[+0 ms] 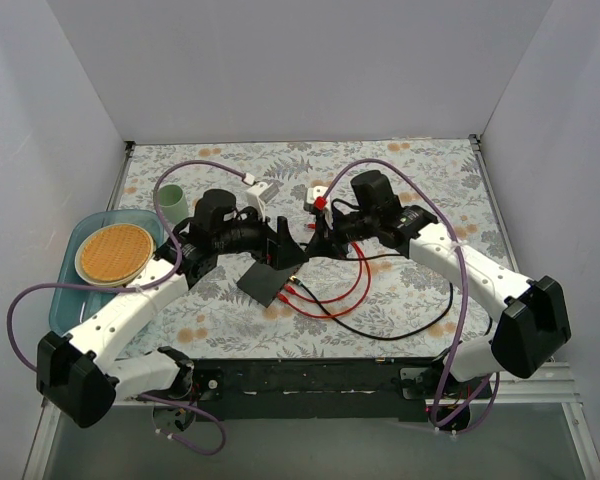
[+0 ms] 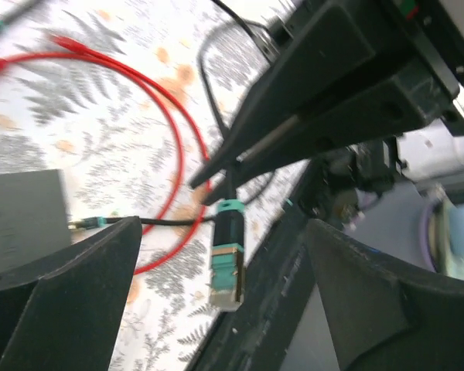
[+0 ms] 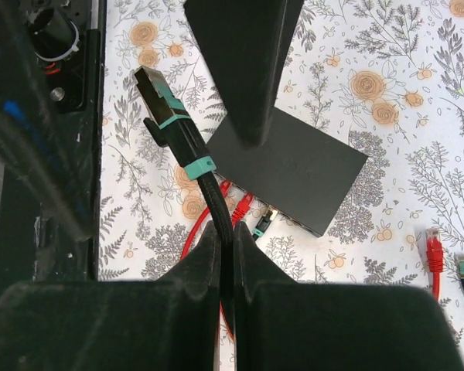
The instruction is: Insert the plug into the switch port
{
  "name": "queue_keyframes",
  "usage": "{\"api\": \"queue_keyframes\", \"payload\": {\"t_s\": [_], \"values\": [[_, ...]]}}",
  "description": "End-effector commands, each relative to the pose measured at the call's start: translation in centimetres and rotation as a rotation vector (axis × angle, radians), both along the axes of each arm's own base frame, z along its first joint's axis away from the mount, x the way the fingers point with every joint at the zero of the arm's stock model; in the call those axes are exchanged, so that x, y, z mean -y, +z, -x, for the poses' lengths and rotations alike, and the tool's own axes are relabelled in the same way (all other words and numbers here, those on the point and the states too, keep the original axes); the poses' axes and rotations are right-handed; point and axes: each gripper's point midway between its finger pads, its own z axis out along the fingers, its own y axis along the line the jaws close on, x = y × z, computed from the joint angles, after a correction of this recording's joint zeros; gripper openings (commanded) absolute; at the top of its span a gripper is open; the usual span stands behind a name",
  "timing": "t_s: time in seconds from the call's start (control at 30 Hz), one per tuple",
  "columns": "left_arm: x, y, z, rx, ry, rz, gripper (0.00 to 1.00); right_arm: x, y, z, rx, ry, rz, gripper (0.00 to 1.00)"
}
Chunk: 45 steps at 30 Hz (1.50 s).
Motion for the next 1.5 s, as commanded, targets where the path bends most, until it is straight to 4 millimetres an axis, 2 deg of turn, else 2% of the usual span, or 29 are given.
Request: {"api": "queue_keyframes", "payload": {"t_s": [0.0, 0.03, 0.07, 0.1, 0.13, 0.17, 0.23, 0.27, 0.47, 0.87, 0.97, 1.03, 1.1, 1.13, 1.23, 1.27, 1.37, 1.4, 1.43, 1.47], "values": [[-3.2, 4.9, -3.4, 0.221, 0.308, 0.046, 0.9, -0.5, 1.3, -0.3, -0.082, -0.035, -0.047, 0.01], [-3.8, 5.3, -3.7, 0.24, 0.348, 0.056, 0.91, -0.5, 1.4, -0.3, -0.098, -0.042, -0.045, 0.01], [-4.3, 4.6, -3.7, 0.25, 0.372, 0.049, 0.92, -0.6, 2.0, -0.3, -0.102, -0.036, -0.056, 0.01], [-4.6, 5.4, -3.9, 0.297, 0.39, 0.071, 0.92, -0.4, 2.1, -0.1, -0.13, -0.033, -0.051, 0.01], [-5.1, 6.2, -3.3, 0.341, 0.391, 0.098, 0.92, -0.4, 2.2, -0.1, -0.148, -0.033, -0.049, 0.01], [-5.4, 5.5, -3.1, 0.361, 0.393, 0.094, 0.92, -0.5, 3.0, -0.1, -0.15, -0.025, -0.057, 0.01], [-5.6, 7.0, -2.1, 0.44, 0.37, 0.154, 0.9, -0.2, 2.9, 0.6, -0.207, 0.004, -0.039, 0.01], [-5.6, 7.1, -1.7, 0.463, 0.353, 0.164, 0.89, -0.2, 3.6, 0.5, -0.215, 0.011, -0.038, 0.01], [-4.1, 6.4, 0.4, 0.536, 0.179, 0.191, 0.82, 0.0, 3.3, 1.5, -0.293, 0.07, 0.001, 0.01], [-2.6, 5.6, -0.3, 0.444, 0.15, 0.222, 0.67, 0.1, 3.4, 2.1, -0.302, 0.099, -0.016, 0.01], [-2.4, 5.6, -0.2, 0.44, 0.141, 0.23, 0.6, 0.1, 3.3, 2.2, -0.307, 0.099, -0.012, 0.01], [-2.2, 5.8, -0.1, 0.439, 0.131, 0.24, 0.48, 0.1, 3.2, 2.3, -0.313, 0.099, -0.009, 0.01], [-2.0, 5.6, -0.3, 0.428, 0.128, 0.239, 0.43, 0.2, 3.1, 2.2, -0.315, 0.099, -0.01, 0.01], [-1.9, 5.7, -0.3, 0.428, 0.122, 0.241, 0.34, 0.1, 3.0, 2.4, -0.319, 0.102, -0.009, 0.01], [-1.4, 5.4, -0.3, 0.399, 0.098, 0.238, 0.22, 0.2, 3.1, 2.5, -0.32, 0.104, -0.012, 0.01], [-1.3, 5.3, -0.3, 0.392, 0.095, 0.237, 0.14, 0.2, 3.0, 2.5, -0.323, 0.105, -0.01, 0.01], [-1.0, 5.3, -0.5, 0.367, 0.096, 0.241, 0.0, 0.3, 2.8, 2.4, -0.319, 0.093, 0.002, 0.01], [-1.0, 5.1, -0.9, 0.351, 0.115, 0.23, 0.0, 0.4, 2.7, 2.3, -0.315, 0.082, 0.007, 0.01], [-1.1, 5.5, -1.2, 0.344, 0.135, 0.233, 0.0, 0.5, 2.5, 1.8, -0.294, 0.05, 0.023, 0.04], [-1.1, 5.7, -1.4, 0.316, 0.153, 0.238, 0.0, 0.6, 2.6, 1.5, -0.279, 0.027, 0.031, 0.15]]}}
